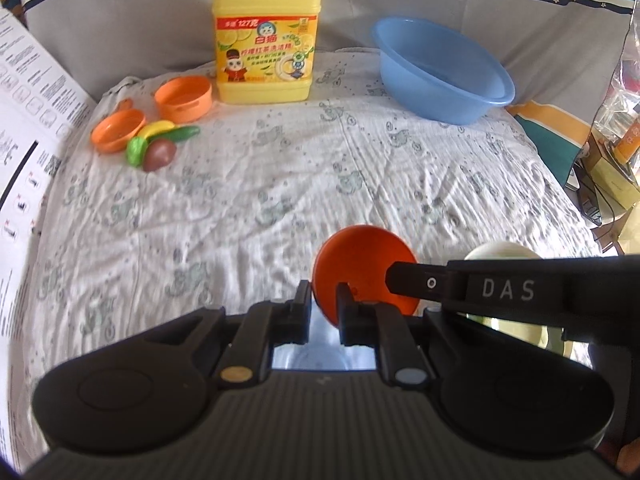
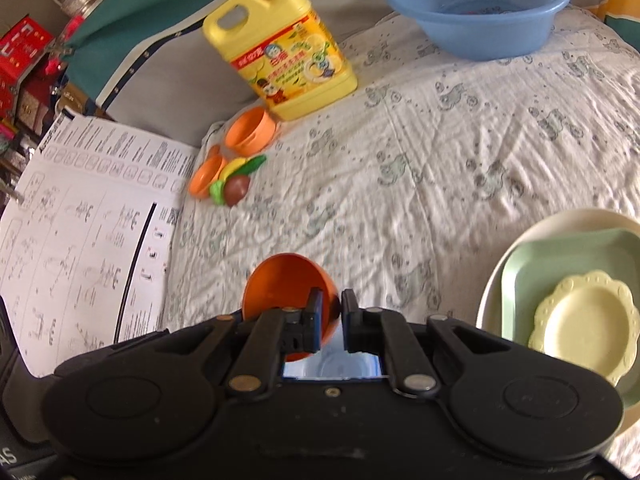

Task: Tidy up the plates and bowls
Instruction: 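Carry the orange bowl into the clear bowl and open the grippers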

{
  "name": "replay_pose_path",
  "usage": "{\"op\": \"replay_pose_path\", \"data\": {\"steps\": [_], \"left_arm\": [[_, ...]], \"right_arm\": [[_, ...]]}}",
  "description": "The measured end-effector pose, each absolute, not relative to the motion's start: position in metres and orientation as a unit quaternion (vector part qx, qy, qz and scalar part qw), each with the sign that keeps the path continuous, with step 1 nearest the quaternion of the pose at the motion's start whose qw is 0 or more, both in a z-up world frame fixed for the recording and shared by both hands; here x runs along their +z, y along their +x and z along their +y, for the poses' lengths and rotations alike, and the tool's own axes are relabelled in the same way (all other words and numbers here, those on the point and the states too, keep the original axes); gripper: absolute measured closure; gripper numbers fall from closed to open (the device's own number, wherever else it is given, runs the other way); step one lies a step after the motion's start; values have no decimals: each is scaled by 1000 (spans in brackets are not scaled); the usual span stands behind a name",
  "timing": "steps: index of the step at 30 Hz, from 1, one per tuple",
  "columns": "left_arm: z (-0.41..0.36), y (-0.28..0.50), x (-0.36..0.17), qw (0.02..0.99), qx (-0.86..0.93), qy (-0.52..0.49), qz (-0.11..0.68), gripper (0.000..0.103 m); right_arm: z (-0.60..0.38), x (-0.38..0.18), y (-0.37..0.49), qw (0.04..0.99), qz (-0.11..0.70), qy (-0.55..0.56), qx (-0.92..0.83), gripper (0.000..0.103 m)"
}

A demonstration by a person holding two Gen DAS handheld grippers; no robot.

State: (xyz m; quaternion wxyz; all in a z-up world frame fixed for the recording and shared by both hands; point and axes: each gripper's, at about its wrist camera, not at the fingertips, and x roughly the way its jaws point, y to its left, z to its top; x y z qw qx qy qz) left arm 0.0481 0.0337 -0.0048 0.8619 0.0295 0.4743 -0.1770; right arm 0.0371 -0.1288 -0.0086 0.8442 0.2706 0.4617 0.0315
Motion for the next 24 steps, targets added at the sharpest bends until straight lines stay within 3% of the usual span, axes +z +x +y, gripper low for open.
{"op": "replay_pose_path", "data": {"steps": [24], "left_arm": [[62,17,-36,852,-165,19,496,91]], "right_arm": [[-101,-36,19,826,503,252,51,93]]}}
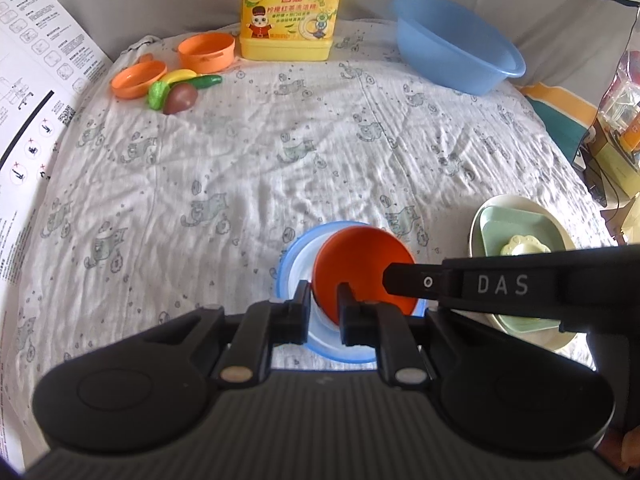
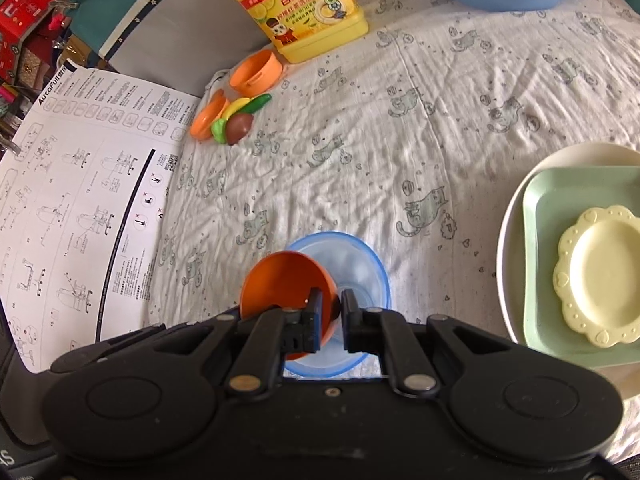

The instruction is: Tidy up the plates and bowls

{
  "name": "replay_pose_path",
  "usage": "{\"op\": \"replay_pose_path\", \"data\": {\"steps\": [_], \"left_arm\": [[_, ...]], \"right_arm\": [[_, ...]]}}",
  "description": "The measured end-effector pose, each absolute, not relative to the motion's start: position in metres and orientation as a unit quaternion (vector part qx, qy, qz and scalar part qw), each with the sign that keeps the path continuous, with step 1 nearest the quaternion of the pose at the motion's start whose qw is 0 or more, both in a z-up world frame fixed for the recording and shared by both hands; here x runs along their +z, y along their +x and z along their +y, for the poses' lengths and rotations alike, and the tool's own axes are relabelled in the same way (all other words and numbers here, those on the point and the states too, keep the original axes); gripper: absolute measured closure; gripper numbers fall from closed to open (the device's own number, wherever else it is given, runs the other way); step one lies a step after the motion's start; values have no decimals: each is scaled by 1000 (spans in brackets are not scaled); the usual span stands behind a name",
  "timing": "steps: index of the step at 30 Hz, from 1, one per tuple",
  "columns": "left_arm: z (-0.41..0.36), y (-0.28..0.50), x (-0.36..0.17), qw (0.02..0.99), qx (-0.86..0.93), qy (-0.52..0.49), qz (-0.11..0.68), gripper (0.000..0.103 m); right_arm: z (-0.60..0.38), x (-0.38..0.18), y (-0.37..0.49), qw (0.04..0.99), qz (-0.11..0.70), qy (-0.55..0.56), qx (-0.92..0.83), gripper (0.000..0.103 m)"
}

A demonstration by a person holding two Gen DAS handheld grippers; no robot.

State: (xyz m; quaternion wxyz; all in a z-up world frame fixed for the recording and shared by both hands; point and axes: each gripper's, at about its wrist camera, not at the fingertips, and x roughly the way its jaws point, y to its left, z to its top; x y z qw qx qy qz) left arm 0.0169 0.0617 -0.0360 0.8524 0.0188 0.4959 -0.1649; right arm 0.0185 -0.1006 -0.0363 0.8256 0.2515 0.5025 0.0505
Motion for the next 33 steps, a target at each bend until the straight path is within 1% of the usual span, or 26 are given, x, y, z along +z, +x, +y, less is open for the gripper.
{"op": "replay_pose_path", "data": {"steps": [4,6,7,8,9,10,11,12,13,14,15,17,22,33], "left_arm": [[62,21,-40,850,-163,18,501,90],[63,23,-42,849,-162,14,503,87],[64,23,-42,850,-159,12,502,85],[65,23,-41,852,-157,10,500,73],[67,22,-40,855,-152,6,495,55],[70,21,-39,860,-147,2,489,45],[73,20,-37,865,-140,-1,483,32],[76,19,-36,869,-135,-3,476,26],[80,19,-35,871,-133,-8,472,22],[84,19,-34,873,-130,-15,470,14],[88,18,-34,874,-126,-23,468,8],[97,18,-34,876,-124,-40,465,2],[111,15,-41,876,-121,-61,463,1],[103,10,-59,873,-130,-45,469,1]], "right_arm": [[-101,-40,22,822,506,255,53,91],[-101,-41,23,821,507,256,58,89],[-101,-41,24,821,506,257,59,84],[-101,-41,25,822,505,257,60,73],[-103,-39,24,824,501,258,60,69],[-104,-37,24,827,496,258,58,57],[-106,-35,24,830,491,258,57,45],[-109,-33,22,834,485,257,54,38],[-111,-31,21,838,479,257,51,26],[-114,-29,20,841,474,256,46,20],[-117,-28,18,844,470,255,42,17],[-122,-28,16,846,468,254,31,6],[-134,-34,7,845,470,255,12,5],[-134,-44,2,843,474,255,9,5]]}}
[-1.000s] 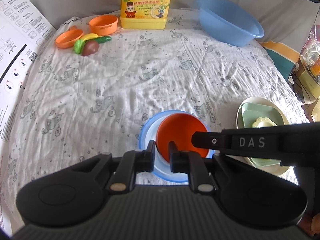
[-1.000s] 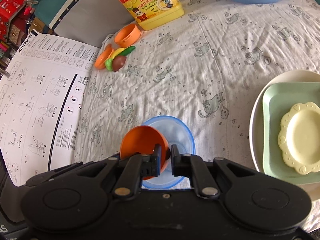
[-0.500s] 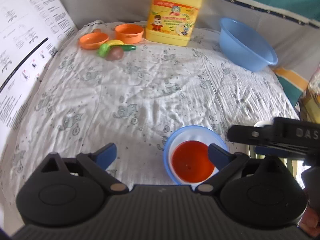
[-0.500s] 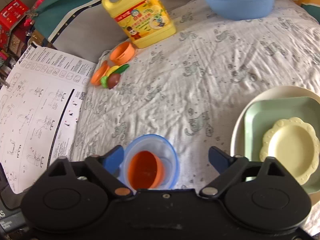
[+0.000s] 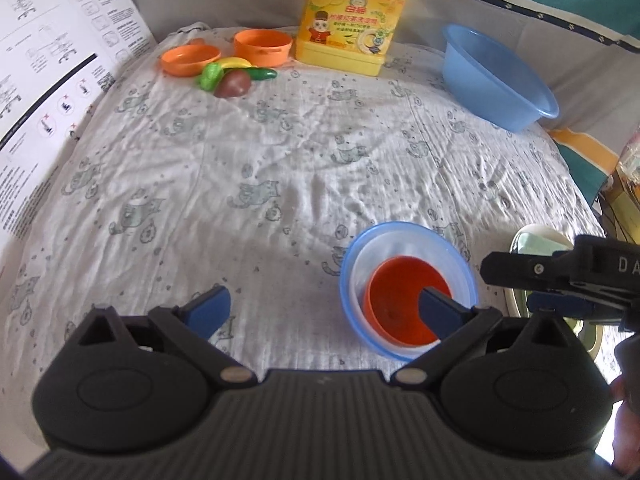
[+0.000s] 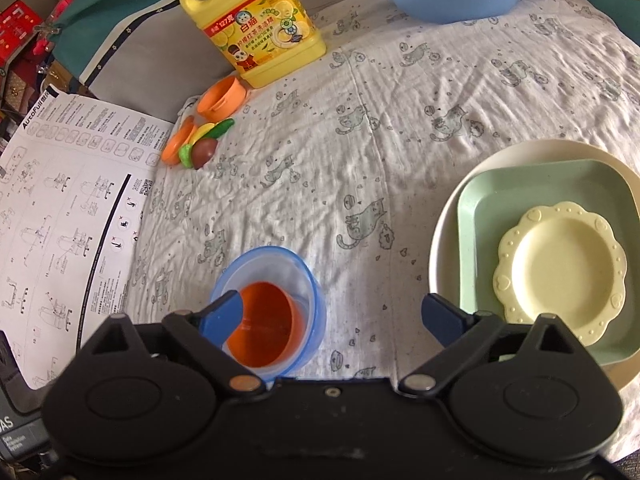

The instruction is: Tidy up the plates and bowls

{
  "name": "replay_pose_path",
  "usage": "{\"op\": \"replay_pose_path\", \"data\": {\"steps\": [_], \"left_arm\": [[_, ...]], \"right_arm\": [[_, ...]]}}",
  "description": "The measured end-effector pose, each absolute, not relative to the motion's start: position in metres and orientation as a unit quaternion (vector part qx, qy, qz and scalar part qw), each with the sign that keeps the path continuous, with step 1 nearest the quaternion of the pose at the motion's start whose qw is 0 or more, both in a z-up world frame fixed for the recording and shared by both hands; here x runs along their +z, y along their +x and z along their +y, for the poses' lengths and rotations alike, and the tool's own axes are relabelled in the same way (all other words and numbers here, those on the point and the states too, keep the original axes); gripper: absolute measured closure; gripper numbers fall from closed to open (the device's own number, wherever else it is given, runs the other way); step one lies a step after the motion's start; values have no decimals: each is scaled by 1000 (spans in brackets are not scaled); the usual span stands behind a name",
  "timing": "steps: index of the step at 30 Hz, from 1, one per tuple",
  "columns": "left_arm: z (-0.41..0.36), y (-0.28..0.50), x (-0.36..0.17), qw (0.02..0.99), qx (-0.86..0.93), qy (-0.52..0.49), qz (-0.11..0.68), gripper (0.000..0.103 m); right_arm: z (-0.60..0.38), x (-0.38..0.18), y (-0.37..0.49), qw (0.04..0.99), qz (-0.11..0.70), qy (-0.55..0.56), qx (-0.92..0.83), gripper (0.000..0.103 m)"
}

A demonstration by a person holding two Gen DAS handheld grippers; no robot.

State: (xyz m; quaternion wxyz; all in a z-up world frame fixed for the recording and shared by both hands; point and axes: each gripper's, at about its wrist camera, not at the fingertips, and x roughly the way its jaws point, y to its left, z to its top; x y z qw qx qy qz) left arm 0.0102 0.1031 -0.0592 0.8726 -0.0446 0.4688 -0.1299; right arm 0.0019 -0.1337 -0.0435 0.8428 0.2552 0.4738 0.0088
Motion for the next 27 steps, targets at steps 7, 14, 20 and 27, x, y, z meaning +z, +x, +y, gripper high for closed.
{"op": "replay_pose_path", "data": {"steps": [7,14,20,27], "left_arm": [[98,12,-64,871,-145,-42,467,1],[97,15,-70,871,-159,-49,463,3],[97,20,-77,866,-164,-62,469,14],[93,23,-85,857,-183,-59,477,30]], "right_arm": [[-128,-46,4,849,474,234,6,5],[-124,-48,7,852,472,225,17,12],[-121,-52,10,853,471,223,24,30],[-117,-59,17,846,484,221,37,53]]}}
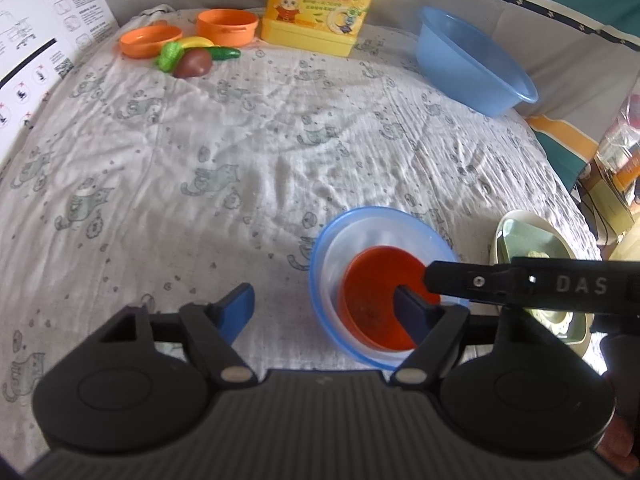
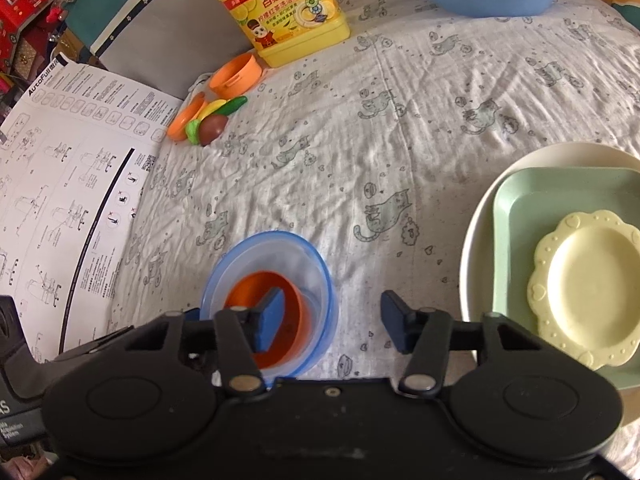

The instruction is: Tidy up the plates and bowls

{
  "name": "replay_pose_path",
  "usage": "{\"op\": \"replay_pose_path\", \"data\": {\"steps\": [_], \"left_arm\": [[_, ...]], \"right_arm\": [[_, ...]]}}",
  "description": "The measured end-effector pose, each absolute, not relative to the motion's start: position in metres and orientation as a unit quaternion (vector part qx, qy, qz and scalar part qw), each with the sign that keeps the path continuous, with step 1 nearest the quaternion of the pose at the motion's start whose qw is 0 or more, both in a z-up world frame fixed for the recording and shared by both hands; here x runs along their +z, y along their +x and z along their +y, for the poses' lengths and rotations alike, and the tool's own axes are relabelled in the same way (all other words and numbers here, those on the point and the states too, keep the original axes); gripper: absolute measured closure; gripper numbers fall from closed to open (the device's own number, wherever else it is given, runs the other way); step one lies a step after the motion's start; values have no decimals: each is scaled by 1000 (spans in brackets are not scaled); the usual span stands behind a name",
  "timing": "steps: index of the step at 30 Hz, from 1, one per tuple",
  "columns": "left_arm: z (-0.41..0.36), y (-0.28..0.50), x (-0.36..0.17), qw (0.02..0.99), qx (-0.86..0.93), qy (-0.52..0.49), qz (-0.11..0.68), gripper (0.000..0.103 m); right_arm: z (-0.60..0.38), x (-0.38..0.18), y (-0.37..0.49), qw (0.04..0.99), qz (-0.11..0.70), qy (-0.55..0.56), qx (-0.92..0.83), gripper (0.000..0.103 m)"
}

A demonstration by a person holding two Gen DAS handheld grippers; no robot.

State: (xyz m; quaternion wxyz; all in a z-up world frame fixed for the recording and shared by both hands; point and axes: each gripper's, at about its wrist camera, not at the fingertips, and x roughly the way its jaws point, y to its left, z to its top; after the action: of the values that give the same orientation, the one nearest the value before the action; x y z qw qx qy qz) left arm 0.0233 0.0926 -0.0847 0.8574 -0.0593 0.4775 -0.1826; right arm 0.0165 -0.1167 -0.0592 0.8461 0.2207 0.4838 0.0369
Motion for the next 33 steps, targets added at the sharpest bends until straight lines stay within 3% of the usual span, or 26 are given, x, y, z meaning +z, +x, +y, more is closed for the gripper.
{"op": "replay_pose_path", "data": {"steps": [13,16,18,33], "left_arm": [[89,27,-91,846,-195,-66,491,45],[86,27,-91,843,-197,-65,497,65],[85,26,-91,843,-189,-60,500,70],[82,23,-78,842,-180,-60,505,71]], "right_arm": [[-107,-65,24,842,493,213,53,71],[-105,-65,25,843,496,204,54,77],[-102,-65,26,845,496,193,53,79],[-107,-52,19,853,482,194,48,81]]}}
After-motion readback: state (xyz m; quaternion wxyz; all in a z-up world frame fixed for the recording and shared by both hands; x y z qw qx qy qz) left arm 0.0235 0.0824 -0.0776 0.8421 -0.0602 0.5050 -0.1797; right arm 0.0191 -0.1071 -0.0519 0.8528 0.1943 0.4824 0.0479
